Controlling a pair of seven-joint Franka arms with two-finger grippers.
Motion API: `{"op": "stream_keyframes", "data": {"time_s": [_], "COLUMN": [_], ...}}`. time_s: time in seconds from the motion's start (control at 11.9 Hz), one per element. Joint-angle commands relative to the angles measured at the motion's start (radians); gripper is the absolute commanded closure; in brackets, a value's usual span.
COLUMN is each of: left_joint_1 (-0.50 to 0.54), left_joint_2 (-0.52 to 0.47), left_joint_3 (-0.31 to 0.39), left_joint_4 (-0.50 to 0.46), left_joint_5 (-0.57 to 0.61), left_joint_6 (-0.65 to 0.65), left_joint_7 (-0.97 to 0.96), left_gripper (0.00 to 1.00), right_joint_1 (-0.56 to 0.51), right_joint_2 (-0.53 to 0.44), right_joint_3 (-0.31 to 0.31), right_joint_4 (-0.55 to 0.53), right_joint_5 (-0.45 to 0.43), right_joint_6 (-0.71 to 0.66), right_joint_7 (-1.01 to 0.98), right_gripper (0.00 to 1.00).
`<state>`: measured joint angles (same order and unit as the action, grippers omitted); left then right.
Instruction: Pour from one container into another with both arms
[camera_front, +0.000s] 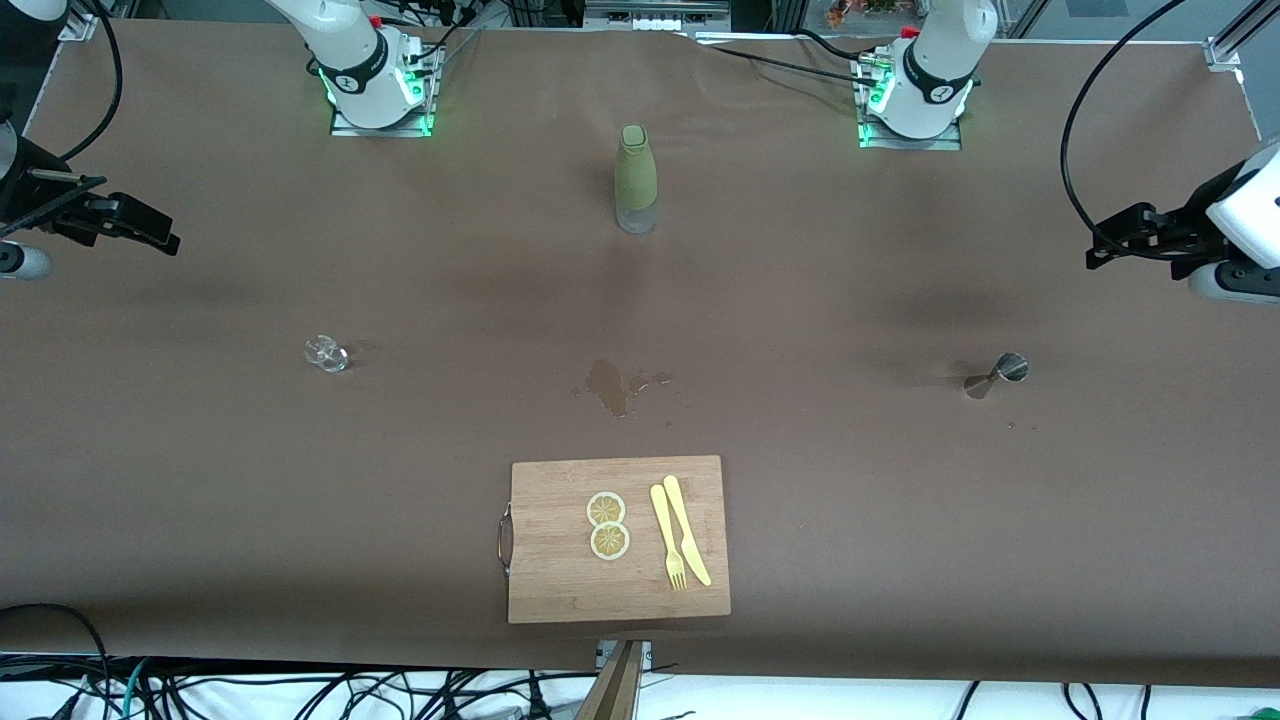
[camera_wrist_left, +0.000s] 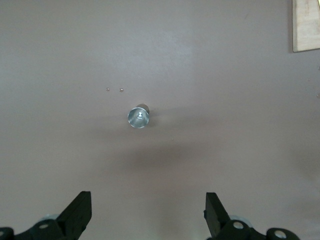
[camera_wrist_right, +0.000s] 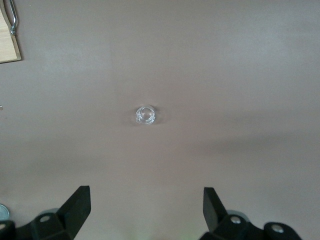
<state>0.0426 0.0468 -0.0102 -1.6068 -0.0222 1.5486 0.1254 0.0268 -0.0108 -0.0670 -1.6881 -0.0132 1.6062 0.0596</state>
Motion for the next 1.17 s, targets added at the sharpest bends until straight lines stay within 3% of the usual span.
{"op": "stream_keyframes", "data": {"time_s": [0.0, 1.09], "left_joint_1": [0.0, 0.002], "left_joint_2": [-0.008, -0.032], "left_joint_3": [-0.005, -0.022], "left_joint_4": [0.013, 0.008], "left_joint_5": [-0.016, -0.065], "left_joint_6": [-0.036, -0.064], "left_joint_7": [-0.003, 0.019], "left_gripper": [0.0, 0.0], "right_joint_1": [-0.008, -0.008], "right_joint_2": [-0.006, -0.006], "right_joint_3": [0.0, 0.0], "right_joint_4": [-0.004, -0.004], "right_joint_5": [0.018, 0.016], "right_joint_6": [-0.006, -0.008], "right_joint_7": [-0.021, -0.021], "right_gripper": [0.0, 0.0]}}
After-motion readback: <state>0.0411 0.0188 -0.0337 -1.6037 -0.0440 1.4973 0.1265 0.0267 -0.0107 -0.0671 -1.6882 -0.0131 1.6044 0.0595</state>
